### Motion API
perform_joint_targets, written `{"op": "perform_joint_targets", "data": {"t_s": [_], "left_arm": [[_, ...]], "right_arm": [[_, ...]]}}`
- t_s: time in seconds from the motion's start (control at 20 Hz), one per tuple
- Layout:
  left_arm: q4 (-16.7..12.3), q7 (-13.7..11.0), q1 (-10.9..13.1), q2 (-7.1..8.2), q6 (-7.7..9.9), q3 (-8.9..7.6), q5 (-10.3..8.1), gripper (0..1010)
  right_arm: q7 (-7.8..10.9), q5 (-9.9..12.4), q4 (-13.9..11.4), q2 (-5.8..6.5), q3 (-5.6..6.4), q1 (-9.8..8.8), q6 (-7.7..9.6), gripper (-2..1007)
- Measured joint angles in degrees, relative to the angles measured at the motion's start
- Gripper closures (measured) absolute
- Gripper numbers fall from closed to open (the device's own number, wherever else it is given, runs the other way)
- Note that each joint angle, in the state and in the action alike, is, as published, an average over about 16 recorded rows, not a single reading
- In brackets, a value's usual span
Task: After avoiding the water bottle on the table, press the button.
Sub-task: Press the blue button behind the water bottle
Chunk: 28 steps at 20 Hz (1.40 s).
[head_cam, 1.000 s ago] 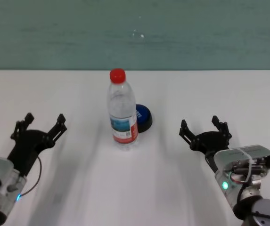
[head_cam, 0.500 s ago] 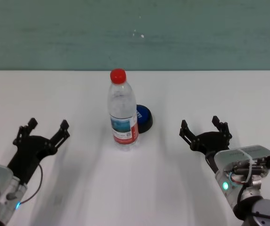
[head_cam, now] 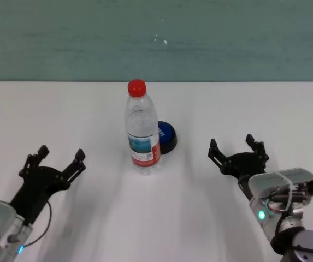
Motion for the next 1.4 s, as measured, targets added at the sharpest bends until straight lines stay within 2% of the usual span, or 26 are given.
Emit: {"op": "perform_joint_targets", "data": {"t_s": [0.35,0.75,1.05,1.4], "left_arm": [[-0.3,-0.1,0.4,0.22,0.02,0.12,-0.05,0],[-0.2,0.0,0.3,0.12,0.06,0.07,-0.05,0],[-0.1,0.0,0.2,0.08,0.09,0.05,-0.05,0],[-0.1,0.0,0.2,0.06,0.11,0.05,-0.05,0]], "right_arm": [[0.34,0.0,0.0,-0.07,0.17,0.02,0.08,1],[2.94,0.1,0.4,-0.07,1.47,1.01,1.11,1],[6.35,0.1,1.8,0.04,2.93,3.32,2.44,1],[10.36,0.0,5.0,0.16,4.04,7.53,3.87,1]]}}
